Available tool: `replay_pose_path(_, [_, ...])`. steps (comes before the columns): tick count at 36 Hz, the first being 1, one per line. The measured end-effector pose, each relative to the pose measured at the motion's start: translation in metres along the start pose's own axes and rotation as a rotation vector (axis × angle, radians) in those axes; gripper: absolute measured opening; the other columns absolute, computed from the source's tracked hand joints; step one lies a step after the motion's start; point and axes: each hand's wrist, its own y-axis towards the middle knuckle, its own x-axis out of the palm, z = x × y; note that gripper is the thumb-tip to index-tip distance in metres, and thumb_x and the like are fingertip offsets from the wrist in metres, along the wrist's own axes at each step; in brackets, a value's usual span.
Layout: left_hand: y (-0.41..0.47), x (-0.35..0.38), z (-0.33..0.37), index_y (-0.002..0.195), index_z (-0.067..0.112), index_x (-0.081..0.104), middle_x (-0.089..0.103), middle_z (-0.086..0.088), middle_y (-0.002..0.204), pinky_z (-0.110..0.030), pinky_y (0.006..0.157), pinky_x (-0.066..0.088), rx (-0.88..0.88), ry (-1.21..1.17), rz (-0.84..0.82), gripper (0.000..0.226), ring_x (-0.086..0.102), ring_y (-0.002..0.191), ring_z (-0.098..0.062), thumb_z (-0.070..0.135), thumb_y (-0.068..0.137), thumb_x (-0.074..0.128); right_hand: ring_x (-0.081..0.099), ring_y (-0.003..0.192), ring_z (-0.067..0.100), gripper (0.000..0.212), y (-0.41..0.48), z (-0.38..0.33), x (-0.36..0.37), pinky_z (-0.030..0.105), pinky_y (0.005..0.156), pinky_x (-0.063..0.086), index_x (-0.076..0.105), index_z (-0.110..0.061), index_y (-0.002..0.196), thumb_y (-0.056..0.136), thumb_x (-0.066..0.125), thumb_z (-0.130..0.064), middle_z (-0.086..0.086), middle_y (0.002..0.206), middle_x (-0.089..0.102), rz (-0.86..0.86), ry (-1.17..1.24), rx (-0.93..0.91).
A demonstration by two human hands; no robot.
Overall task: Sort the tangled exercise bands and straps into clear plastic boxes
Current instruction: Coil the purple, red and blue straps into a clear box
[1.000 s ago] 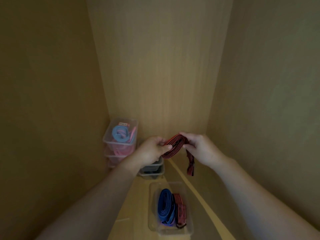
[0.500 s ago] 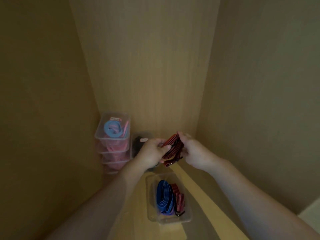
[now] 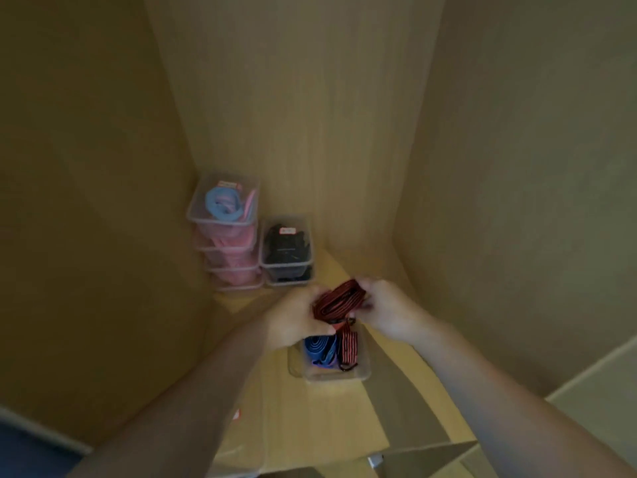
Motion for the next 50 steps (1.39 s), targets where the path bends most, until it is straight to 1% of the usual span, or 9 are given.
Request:
replay_pose_path(5, [-0.024, 0.029, -0.022, 0.115, 0.017, 0.054, 0.066, 0.01, 0.096, -0.013, 0.08, 0.046, -0.03, 0.093, 0.127, 0.053, 0.063, 0.087, 0.007, -0.004, 0.072, 0.077, 0.067, 0.099, 0.021, 0.051, -0.019, 0.02, 0.018, 0.036, 0.093, 0.051, 0.049, -0.013, 0.137, 0.089, 0.064, -0.005, 0.01, 0.117, 0.065, -0.126, 0.116, -0.018])
replay_pose_path(14, [-0.04, 0.06, -0.032, 0.124, 0.021, 0.055, 0.065, 0.004, 0.113, -0.02, 0.083, 0.047, 0.029, 0.511, 0.285, 0.055, 0.062, 0.103, -0.011, 0.016, 0.074, 0.078, 0.059, 0.113, 0.009, 0.048, -0.028, 0.048, 0.034, 0.026, 0.105, 0.043, 0.058, -0.015, 0.131, 0.086, 0.064, 0.002, -0.004, 0.124, 0.058, -0.099, 0.157, -0.067])
replay_pose_path(23, [-0.042, 0.055, -0.037, 0.119, 0.02, 0.064, 0.068, 0.003, 0.113, -0.032, 0.091, 0.053, 0.023, 0.47, 0.18, 0.05, 0.065, 0.1, -0.009, 0.011, 0.073, 0.08, 0.051, 0.071, -0.007, 0.025, -0.036, 0.056, 0.036, 0.007, 0.061, 0.038, 0.066, -0.017, 0.105, 0.083, 0.072, -0.01, -0.012, 0.096, 0.058, -0.092, -0.086, -0.163])
replay_pose_path(28, [-0.042, 0.052, -0.042, 0.12, 0.021, 0.066, 0.065, 0.012, 0.113, -0.008, 0.088, 0.042, 0.044, 0.519, 0.203, 0.05, 0.06, 0.102, -0.002, 0.017, 0.073, 0.081, 0.05, 0.067, -0.008, 0.028, -0.037, 0.056, 0.033, 0.007, 0.061, 0.039, 0.065, -0.018, 0.111, 0.084, 0.071, -0.013, -0.016, 0.092, 0.057, -0.132, -0.115, -0.191])
replay_pose_path(32, [-0.038, 0.046, -0.046, 0.115, 0.019, 0.07, 0.061, 0.008, 0.116, -0.013, 0.095, 0.035, 0.038, 0.467, 0.134, 0.041, 0.054, 0.108, -0.004, 0.022, 0.075, 0.081, 0.06, 0.095, 0.004, 0.03, -0.032, 0.055, 0.031, 0.016, 0.082, 0.045, 0.068, -0.02, 0.112, 0.083, 0.073, -0.015, -0.007, 0.11, 0.067, -0.183, -0.157, -0.237])
replay_pose_path(36, [-0.035, 0.043, -0.048, 0.116, 0.019, 0.07, 0.033, -0.001, 0.152, -0.024, 0.117, 0.018, 0.002, 0.469, 0.142, 0.035, 0.026, 0.142, -0.014, 0.018, 0.081, 0.076, 0.061, 0.103, 0.01, 0.033, -0.022, 0.053, 0.031, 0.028, 0.094, 0.047, 0.071, -0.019, 0.114, 0.081, 0.074, -0.014, -0.005, 0.114, 0.067, -0.253, -0.209, -0.239])
replay_pose_path(40, [-0.033, 0.042, -0.044, 0.124, 0.031, 0.063, 0.019, 0.0, 0.159, -0.022, 0.112, 0.006, -0.034, 0.629, 0.077, 0.032, 0.017, 0.146, -0.019, 0.03, 0.091, 0.063, 0.055, 0.112, 0.012, 0.029, -0.016, 0.055, 0.038, 0.026, 0.102, 0.039, 0.072, -0.012, 0.111, 0.082, 0.073, -0.013, -0.005, 0.126, 0.057, -0.261, -0.234, -0.244])
replay_pose_path(46, [-0.032, 0.043, -0.042, 0.119, 0.028, 0.063, 0.022, 0.001, 0.158, -0.023, 0.111, 0.003, -0.01, 0.75, 0.07, 0.03, 0.014, 0.147, -0.008, 0.036, 0.102, 0.04, 0.039, 0.131, 0.014, 0.028, -0.008, 0.053, 0.046, 0.027, 0.11, 0.03, 0.072, -0.009, 0.11, 0.084, 0.072, -0.016, -0.004, 0.15, 0.037, -0.321, -0.312, -0.224])
replay_pose_path(50, [-0.03, 0.042, -0.041, 0.147, 0.033, 0.032, 0.032, 0.003, 0.155, -0.032, 0.113, 0.013, -0.07, 0.831, 0.108, 0.048, 0.02, 0.143, -0.022, 0.039, 0.1, 0.042, 0.033, 0.135, 0.018, 0.028, -0.002, 0.05, 0.046, 0.028, 0.111, 0.028, 0.071, -0.01, 0.113, 0.087, 0.067, -0.017, -0.002, 0.152, 0.034, -0.366, -0.41, -0.232])
